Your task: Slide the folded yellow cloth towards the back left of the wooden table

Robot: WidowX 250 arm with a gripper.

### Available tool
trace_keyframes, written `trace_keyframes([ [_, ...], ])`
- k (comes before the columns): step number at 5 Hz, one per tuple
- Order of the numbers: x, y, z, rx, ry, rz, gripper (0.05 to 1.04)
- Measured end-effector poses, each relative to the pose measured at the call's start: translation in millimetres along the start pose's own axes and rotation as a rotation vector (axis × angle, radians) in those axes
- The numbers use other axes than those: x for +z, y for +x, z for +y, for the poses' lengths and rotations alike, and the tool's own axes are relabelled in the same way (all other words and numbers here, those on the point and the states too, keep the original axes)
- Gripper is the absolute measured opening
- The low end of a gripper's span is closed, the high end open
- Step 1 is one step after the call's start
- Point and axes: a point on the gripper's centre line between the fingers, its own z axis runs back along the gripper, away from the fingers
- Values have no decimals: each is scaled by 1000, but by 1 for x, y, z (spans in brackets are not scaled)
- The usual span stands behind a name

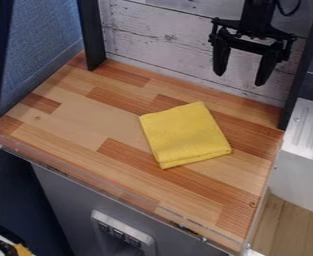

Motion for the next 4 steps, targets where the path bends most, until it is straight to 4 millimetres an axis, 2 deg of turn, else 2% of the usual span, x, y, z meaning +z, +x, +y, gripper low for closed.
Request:
trace_keyframes([
  [1, -18, -8, 1, 26, 5, 32, 999],
  [2, -24, -16, 2, 61, -2, 13, 996],
  [4, -23, -41, 2, 101, -38, -87, 999],
])
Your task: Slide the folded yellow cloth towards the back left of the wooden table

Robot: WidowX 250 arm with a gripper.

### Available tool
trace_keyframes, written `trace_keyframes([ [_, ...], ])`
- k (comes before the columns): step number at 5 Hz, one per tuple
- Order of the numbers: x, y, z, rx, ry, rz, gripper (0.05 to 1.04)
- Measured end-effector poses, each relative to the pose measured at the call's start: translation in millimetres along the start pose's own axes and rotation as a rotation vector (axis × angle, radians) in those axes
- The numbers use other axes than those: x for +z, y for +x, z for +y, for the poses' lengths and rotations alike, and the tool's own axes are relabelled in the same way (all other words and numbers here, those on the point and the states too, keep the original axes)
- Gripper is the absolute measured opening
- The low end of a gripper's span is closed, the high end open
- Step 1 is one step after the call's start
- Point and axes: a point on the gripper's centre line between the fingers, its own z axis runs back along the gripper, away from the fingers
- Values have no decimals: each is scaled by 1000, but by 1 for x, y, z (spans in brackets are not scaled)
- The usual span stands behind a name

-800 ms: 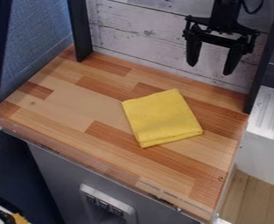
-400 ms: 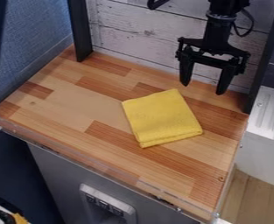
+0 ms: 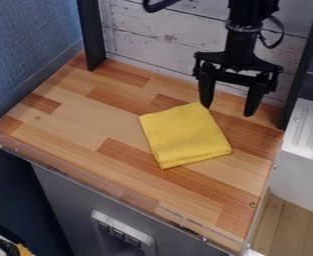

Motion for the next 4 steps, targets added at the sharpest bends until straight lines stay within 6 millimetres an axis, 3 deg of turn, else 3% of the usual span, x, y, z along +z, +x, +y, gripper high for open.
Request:
trace_keyframes([
  [3, 5, -21, 18, 62, 5, -59, 999],
  [4, 5, -24, 21, 82, 18, -36, 939],
])
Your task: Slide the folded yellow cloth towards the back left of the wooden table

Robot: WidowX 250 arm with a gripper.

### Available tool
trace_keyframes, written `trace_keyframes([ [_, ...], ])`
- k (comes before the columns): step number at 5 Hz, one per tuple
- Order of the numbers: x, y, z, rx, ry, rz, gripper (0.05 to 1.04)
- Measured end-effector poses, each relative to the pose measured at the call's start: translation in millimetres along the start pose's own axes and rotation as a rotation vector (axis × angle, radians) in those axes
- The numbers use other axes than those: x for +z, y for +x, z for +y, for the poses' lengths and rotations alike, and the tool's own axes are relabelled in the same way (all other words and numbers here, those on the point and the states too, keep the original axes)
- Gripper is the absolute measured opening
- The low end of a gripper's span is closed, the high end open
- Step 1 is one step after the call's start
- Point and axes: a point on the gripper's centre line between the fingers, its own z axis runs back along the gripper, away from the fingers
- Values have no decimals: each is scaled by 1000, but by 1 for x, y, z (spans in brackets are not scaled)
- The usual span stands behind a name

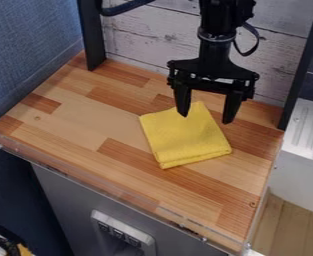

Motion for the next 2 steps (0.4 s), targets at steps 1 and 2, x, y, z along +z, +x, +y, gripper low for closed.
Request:
trace_keyframes([
  [1, 0, 4, -1, 3, -3, -9, 677],
  [2, -13, 9, 2, 0, 5, 13, 383],
])
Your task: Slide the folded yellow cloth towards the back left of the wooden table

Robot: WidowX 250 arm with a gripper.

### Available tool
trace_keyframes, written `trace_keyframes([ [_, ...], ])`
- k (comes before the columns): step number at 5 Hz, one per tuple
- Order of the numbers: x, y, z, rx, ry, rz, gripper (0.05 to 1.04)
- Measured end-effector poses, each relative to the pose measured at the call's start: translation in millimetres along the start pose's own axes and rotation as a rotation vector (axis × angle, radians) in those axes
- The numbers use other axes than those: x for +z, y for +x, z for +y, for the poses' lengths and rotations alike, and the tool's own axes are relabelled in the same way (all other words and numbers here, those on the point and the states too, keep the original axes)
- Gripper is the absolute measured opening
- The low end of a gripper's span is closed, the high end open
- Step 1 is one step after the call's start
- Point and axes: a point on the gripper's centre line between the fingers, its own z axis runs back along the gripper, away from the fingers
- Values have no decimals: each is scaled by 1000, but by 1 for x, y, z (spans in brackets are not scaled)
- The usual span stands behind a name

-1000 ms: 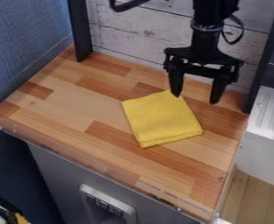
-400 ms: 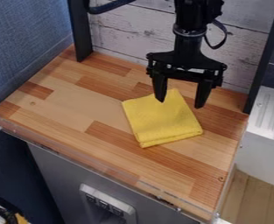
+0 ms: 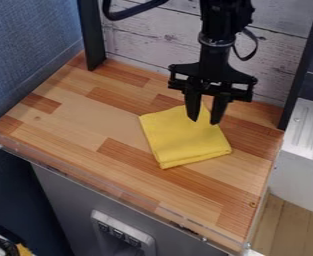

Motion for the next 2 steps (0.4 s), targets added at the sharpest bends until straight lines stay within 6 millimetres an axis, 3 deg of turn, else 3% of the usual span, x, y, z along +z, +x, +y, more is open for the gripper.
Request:
trace_keyframes([
  [1, -11, 4, 8, 7, 3, 14, 169],
  [2, -19, 8, 14, 10, 5, 15, 70],
])
